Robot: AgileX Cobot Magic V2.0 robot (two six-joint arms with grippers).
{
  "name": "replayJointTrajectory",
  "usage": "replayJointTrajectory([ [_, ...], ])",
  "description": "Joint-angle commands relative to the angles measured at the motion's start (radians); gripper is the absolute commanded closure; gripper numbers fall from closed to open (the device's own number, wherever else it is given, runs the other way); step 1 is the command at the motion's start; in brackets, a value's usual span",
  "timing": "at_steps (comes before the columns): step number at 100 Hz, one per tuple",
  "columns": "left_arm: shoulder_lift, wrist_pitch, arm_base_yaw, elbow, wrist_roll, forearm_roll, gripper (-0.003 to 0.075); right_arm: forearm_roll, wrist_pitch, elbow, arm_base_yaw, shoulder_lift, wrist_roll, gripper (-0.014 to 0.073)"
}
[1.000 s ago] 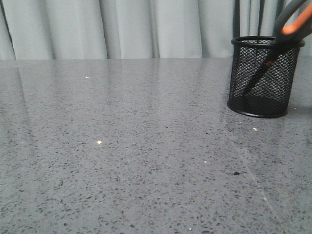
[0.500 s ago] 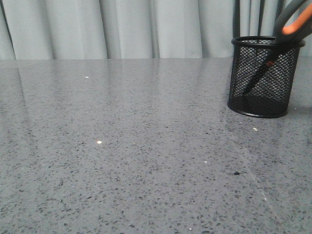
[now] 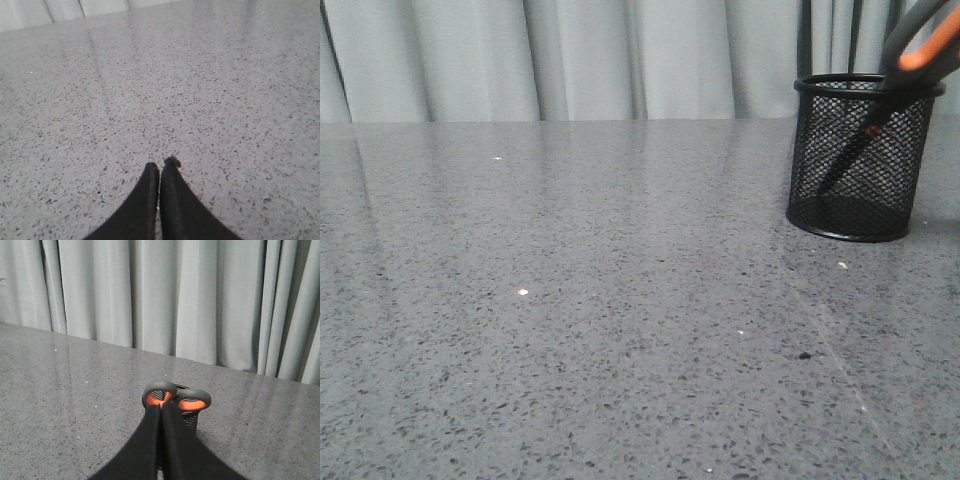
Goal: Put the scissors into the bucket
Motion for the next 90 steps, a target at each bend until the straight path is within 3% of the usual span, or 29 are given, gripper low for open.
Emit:
replayJointTrajectory([
  [1,-0.028,-0.039,0.000,0.040,-0.011,-0.002,0.0739,-0.008,-0.086,-0.011,0.001,0.015,-0.005,0.0638],
  [12,-0.028,-0.039,0.000,0.040,-0.011,-0.002,0.0739,-0.111,-0.121,0.050,-0.037,0.012,0.026,0.0638],
  [27,-0.028,-0.039,0.000,0.040,-0.011,-0.002,0.0740,-0.243,-0.291,0.245,-0.170,0.002,0.335,0.0638],
  [38,-0.028,-0.039,0.000,0.040,-0.011,-0.002,0.0740,-0.266,-0.462,0.402,-0.275,0.002,0.361,0.0638],
  [47,-0.028,-0.039,0.000,0.040,-0.011,-0.002,0.0739,-0.264,-0.509,0.484,-0.320,0.000,0.361,0.0638],
  [75,-0.028,-0.039,0.000,0.040,-0.011,-0.002,0.0739,-0.228,-0.199,0.500,-0.325,-0.065,0.361,0.0638],
  [90,-0.028,-0.039,0.000,0.040,-0.011,-0.004,0.0739,-0.228,-0.196,0.500,-0.325,-0.065,0.361,0.0638],
])
